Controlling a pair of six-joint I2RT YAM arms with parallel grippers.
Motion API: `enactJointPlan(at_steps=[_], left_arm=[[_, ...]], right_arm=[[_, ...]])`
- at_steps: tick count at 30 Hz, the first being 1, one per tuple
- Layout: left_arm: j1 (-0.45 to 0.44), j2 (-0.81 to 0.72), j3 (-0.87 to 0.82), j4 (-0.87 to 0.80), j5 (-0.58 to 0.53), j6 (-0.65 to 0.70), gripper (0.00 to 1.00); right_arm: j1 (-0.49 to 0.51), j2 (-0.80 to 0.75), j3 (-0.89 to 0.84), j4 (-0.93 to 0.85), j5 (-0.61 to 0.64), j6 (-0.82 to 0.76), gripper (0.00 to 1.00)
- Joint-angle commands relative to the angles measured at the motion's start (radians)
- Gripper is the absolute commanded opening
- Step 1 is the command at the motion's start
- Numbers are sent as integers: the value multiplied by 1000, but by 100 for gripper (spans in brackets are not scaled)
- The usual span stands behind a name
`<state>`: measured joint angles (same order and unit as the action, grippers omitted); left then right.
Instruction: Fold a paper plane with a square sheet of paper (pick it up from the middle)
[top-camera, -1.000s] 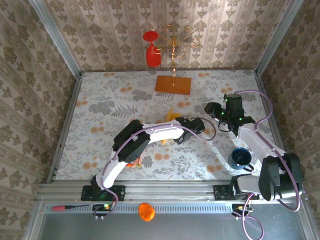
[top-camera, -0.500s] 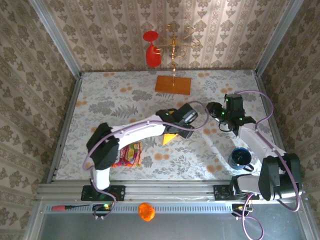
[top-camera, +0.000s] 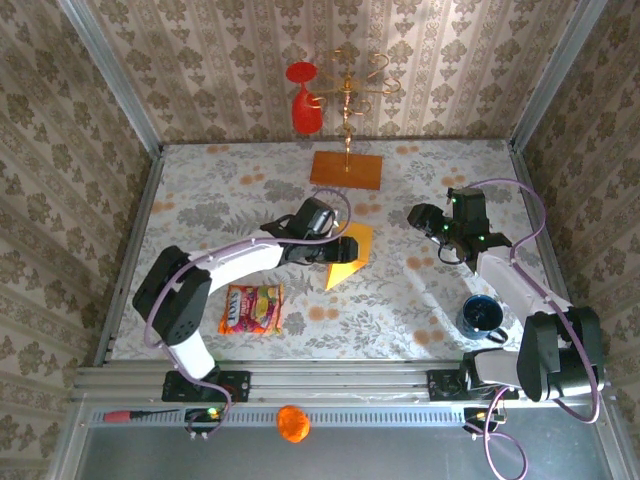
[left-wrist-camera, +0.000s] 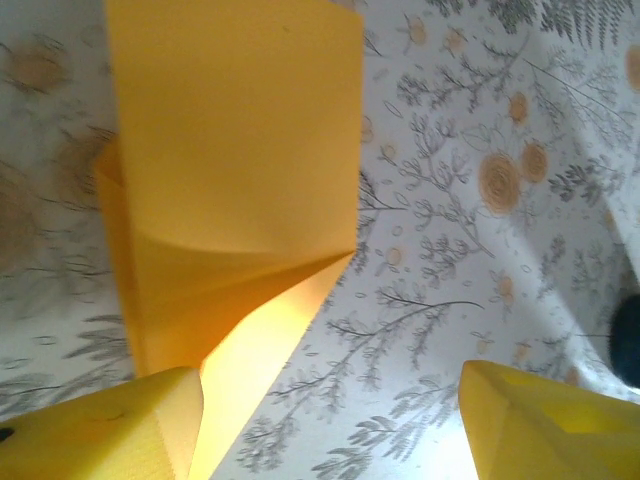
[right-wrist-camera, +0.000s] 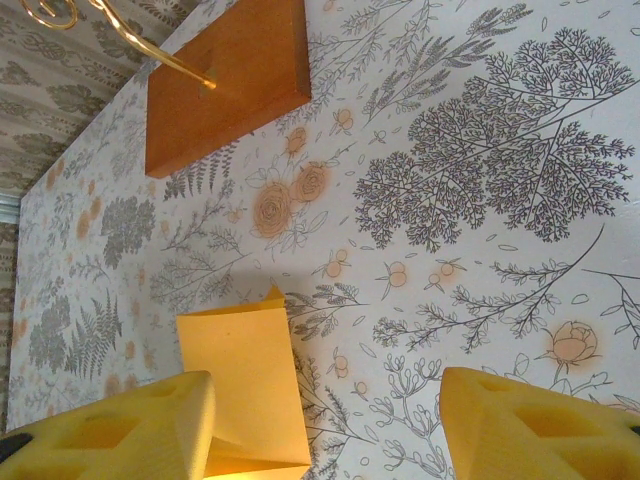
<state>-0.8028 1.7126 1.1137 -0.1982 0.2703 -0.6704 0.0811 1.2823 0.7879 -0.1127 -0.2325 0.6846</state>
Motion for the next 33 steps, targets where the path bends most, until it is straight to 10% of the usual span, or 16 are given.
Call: enactJointPlan(at_steps=[1,33], left_arm=[[-5,19,0,76,87,-59,69],[70,198,-8,79,139,-73,63]], right_arm=[[-3,19,7,14,-10,15,62],[29,103,11,-7,-165,14,61]])
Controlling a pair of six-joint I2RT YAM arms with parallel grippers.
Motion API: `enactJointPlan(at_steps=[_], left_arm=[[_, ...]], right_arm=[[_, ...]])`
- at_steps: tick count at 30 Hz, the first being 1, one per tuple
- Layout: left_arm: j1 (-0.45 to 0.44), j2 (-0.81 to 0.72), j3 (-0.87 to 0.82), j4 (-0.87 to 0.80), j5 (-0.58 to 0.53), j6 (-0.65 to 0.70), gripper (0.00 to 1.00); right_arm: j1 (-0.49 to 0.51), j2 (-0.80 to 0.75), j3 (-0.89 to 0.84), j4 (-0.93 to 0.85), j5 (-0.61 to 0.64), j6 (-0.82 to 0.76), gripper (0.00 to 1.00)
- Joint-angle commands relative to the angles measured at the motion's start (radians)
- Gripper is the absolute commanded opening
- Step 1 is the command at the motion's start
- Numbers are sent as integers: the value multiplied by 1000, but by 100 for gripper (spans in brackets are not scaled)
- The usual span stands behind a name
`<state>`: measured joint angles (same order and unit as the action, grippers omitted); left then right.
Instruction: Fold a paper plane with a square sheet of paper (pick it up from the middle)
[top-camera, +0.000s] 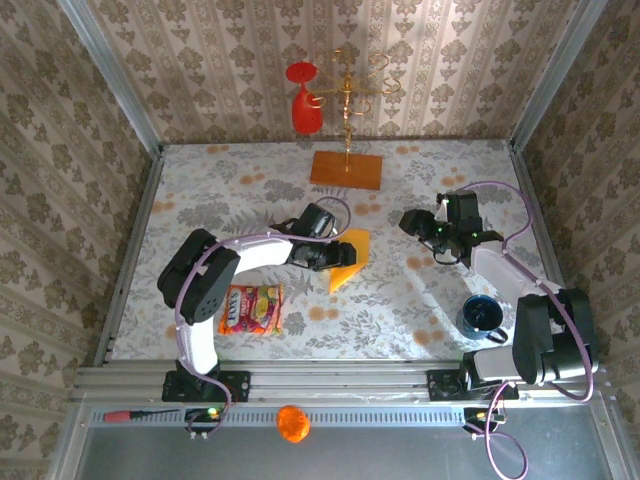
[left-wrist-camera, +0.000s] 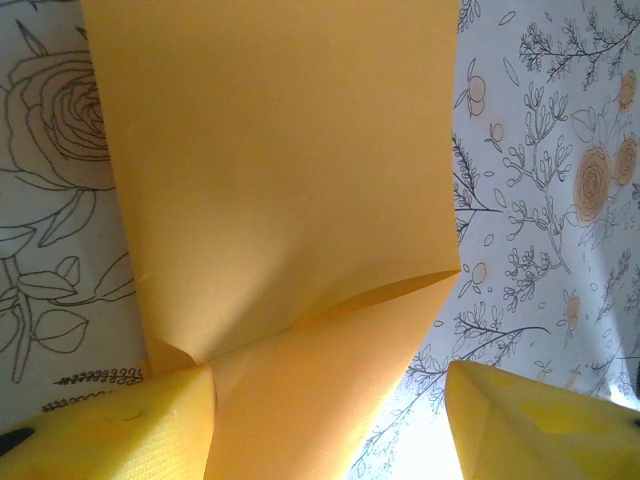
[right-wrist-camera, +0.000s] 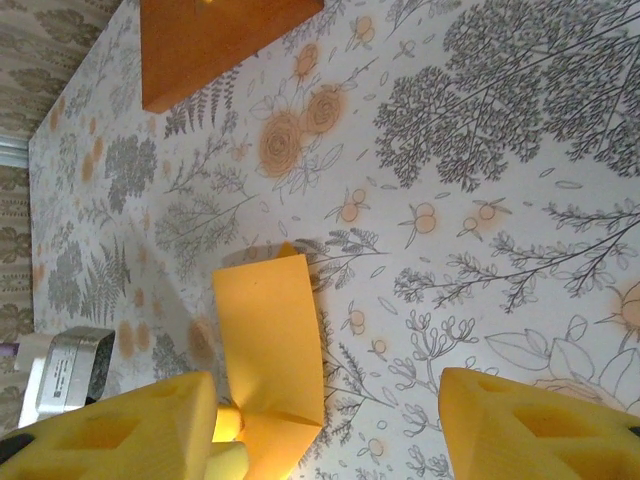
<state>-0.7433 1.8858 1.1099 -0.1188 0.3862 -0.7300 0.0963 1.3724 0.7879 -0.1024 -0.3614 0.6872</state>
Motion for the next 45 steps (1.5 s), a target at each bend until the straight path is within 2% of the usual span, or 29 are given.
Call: enactJointPlan(at_steps=[1,6,12,17,22,31,45], left_arm=[[12,28,-4,-2,24,-16,63],[27,41,-19,-9,22,-32,62],[43,49,-40,-12,19,-45,61],[47,52,-44,-12,26,-44,61],[50,48,-49,-10,31,-37,61],[53,53,-56,-6,40,-35,60],[53,45,-63,-10,32,-36,60]], right_arm=[[20,13,8,-22,-44,15,61],[47,70,-24,-3,-116,83,61],[107,122,-101,131,-233,241,56],[203,168,-96,130,-202,288,49],[251,232,-74,151,-168,311,44],[274,285,-49,130,-134,305,43],[278,327,-29,148,-136,313,35]])
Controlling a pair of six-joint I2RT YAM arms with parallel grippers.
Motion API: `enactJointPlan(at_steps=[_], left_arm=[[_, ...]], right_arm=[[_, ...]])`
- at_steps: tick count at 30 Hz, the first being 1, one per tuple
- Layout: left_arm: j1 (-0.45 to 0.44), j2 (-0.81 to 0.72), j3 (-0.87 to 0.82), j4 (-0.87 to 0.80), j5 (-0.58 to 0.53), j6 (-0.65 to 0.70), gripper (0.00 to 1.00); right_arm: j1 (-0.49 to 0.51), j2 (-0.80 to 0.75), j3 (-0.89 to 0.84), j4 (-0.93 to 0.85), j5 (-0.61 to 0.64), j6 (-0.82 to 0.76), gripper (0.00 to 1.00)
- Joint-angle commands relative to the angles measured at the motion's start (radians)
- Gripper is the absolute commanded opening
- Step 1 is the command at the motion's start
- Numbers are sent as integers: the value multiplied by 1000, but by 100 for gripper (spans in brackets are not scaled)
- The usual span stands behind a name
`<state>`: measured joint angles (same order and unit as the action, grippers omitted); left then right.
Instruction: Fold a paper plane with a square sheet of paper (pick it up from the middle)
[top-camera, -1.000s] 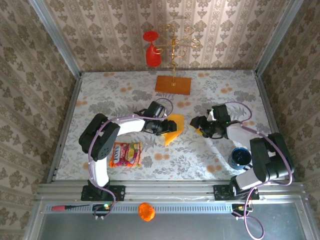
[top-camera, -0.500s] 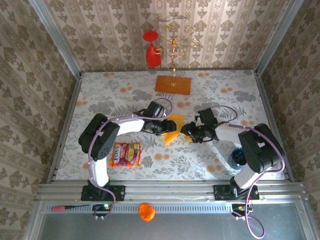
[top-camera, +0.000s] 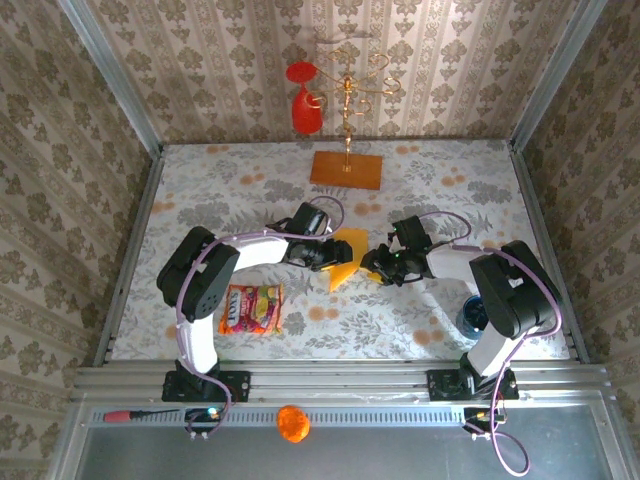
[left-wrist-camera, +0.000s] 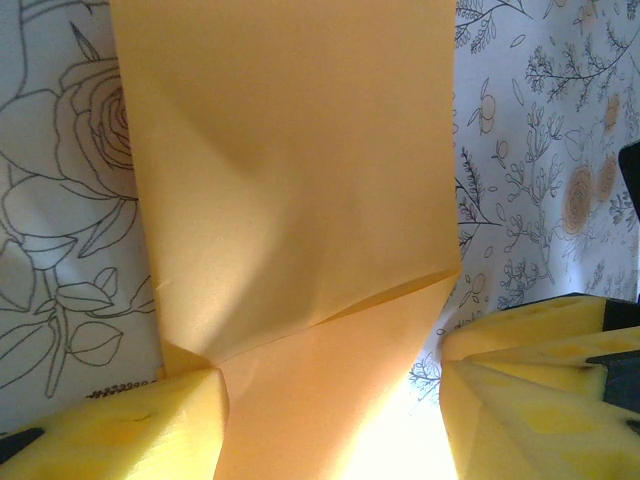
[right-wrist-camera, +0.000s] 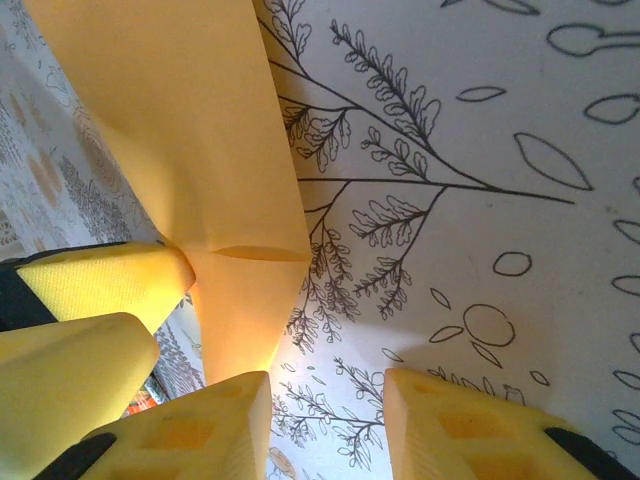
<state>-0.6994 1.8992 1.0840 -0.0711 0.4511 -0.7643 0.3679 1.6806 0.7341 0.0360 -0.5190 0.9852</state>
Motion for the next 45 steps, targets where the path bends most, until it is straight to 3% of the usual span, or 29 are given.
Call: enactJointPlan(at_steps=[1,17,45], left_arm=[[10,31,-37,-58,-32,-1,60],[11,32,-39,-58,-30,-8,60],[11,23,-42,-58,-33,-8,59]], right_arm=[[7,20,26,12,23,17,35],[10,65,46,100,-10,23,25],[2,88,14,200,40,125,19]])
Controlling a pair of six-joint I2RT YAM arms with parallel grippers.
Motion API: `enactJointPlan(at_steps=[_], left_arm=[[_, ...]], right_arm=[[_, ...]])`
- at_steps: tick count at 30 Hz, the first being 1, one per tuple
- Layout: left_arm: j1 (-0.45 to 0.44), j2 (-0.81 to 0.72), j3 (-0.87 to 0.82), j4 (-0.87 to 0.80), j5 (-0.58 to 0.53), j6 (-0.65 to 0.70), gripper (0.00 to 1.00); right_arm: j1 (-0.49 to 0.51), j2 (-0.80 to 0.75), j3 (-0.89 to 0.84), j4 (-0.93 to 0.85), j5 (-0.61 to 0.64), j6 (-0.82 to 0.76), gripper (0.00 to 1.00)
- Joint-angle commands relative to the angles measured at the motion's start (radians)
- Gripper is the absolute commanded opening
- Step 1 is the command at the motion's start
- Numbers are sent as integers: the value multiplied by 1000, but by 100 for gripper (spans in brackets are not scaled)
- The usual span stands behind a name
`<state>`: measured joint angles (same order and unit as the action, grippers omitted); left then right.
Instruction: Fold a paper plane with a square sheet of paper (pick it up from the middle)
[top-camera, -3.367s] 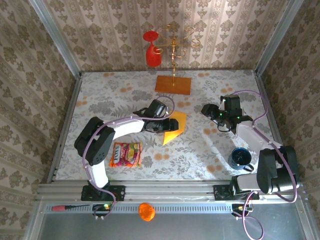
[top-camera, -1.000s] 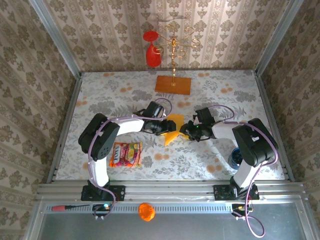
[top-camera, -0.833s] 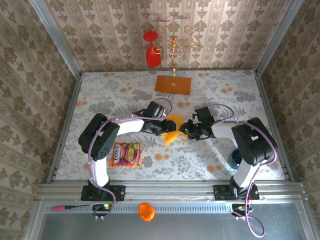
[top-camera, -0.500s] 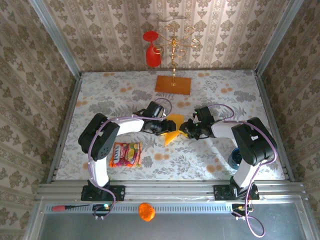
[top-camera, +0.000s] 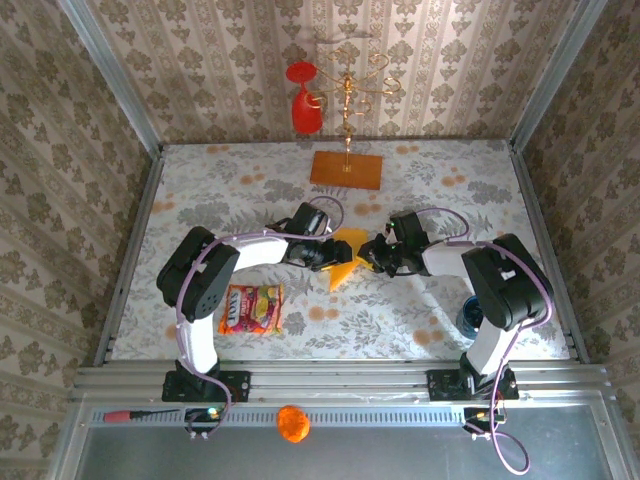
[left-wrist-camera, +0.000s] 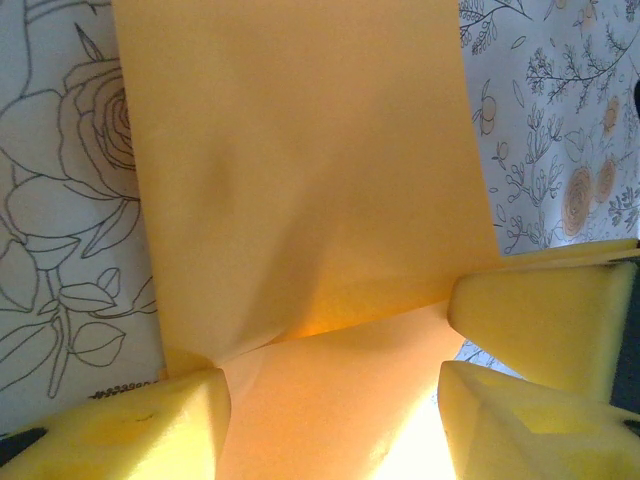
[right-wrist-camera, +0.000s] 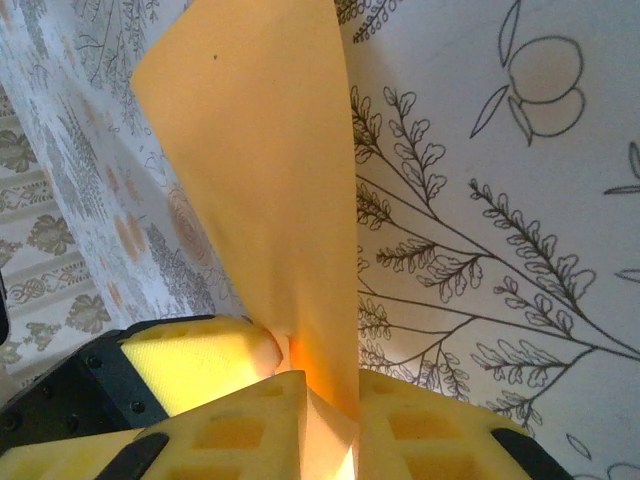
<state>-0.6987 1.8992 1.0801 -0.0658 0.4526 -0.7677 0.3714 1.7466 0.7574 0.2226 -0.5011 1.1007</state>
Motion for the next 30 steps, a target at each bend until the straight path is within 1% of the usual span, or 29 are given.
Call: enactJointPlan(at_steps=[1,11,15,17,21,26,30], left_arm=[[10,23,-37,-64,-34,-5,59],[11,16,-39,-64,-40,-4,59],[10,-4,-38,-69,-48,-3,60],[10,-32,-37,-69,-64,6,62],[8,-105,-39,-58,-105,31,65],[-20,-203,-80,-12,-181,135,67],[-67,-261,-99,5,-251,246,73]], right_arm=[[-3,24,-9,15,21,8,19],[-26,46,-22,58,-14,3,16],[-29,38,-28,65,-15,1,9],[-28,29,-30,65,-11,2,5],[-28,-3,-32,49,3,3,3],[-30,-84,-37,-3,60,6,3],[-33,-153,-43,-61,116,12,2]])
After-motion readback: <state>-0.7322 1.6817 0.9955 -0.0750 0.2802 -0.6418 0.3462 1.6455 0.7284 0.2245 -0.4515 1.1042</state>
